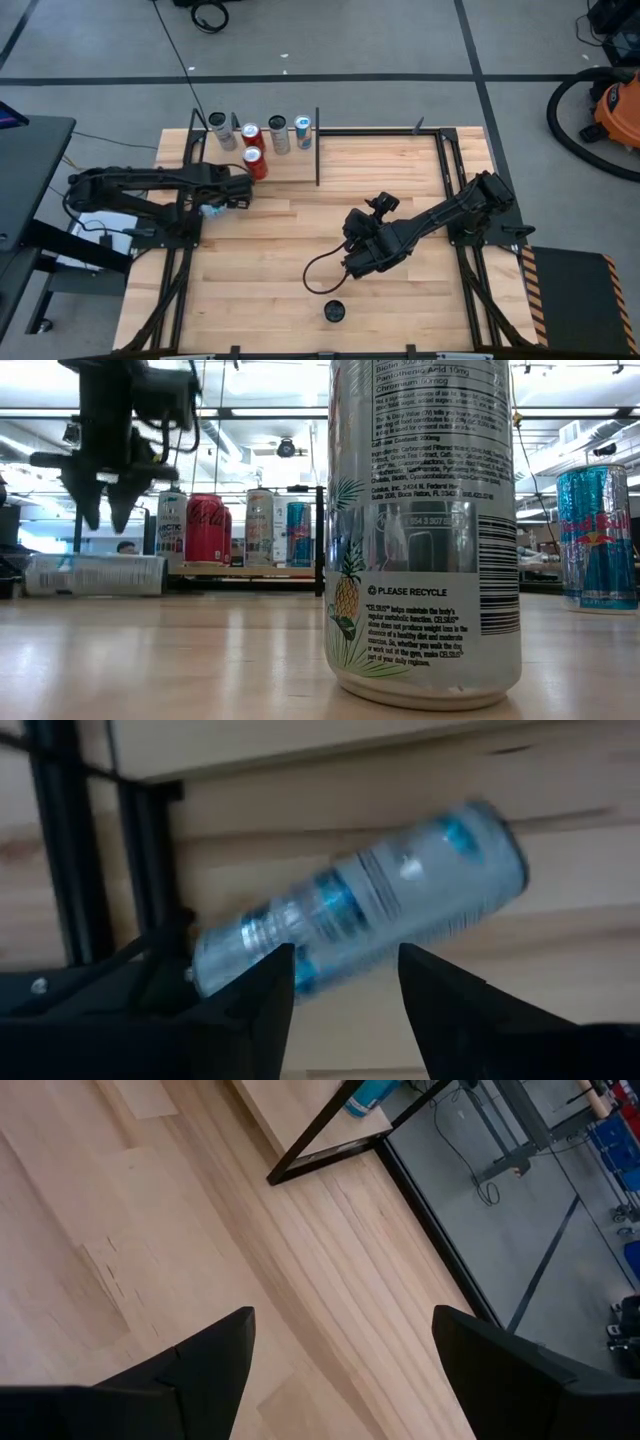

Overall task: Place canned beverage on shelf
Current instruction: Put the blue-white soda can on the shelf aligned with the other blue-white soda can

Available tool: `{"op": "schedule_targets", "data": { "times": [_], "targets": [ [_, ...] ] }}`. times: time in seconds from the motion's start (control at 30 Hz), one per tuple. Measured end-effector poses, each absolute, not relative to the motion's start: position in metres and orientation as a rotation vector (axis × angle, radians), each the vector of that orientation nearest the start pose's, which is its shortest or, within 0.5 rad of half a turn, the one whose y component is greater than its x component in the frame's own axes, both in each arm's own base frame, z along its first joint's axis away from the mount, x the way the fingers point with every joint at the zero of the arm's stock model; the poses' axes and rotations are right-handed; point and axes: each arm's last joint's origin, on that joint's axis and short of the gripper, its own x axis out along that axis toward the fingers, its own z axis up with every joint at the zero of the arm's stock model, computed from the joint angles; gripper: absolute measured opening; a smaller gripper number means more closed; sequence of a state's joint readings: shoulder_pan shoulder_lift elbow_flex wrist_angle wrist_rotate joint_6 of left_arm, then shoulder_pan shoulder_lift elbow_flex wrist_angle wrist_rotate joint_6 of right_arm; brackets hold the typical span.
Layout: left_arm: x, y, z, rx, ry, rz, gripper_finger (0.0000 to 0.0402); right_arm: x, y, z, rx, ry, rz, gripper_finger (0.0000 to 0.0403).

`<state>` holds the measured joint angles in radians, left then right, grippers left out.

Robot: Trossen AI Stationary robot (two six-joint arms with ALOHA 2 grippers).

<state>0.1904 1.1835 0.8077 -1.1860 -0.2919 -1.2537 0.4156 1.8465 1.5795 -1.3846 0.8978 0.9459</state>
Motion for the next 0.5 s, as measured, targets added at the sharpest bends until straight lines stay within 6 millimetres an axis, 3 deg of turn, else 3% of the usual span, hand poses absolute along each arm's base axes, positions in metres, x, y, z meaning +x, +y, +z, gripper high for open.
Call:
{"op": "schedule_targets", "data": {
  "times": [0.2, 0.33, 0.5],
  "targets": [
    [0.181, 0.022, 0.242, -0.821, 1.025, 1.167, 0.0185, 0.318, 0.115, 0.265, -0.214, 0.957, -0.881, 0.0313],
    [0.189, 0.006, 0.256, -0.69, 0.973, 1.051, 0.0185, 0.318, 0.115, 0.265, -0.214, 0.957, -0.881, 0.0313],
    [0.193, -0.015, 0.262, -0.558, 0.962, 0.907, 0.0185, 0.318, 0.116, 0.265, -0.202, 0.957, -0.877, 0.0313]
  ]
}}
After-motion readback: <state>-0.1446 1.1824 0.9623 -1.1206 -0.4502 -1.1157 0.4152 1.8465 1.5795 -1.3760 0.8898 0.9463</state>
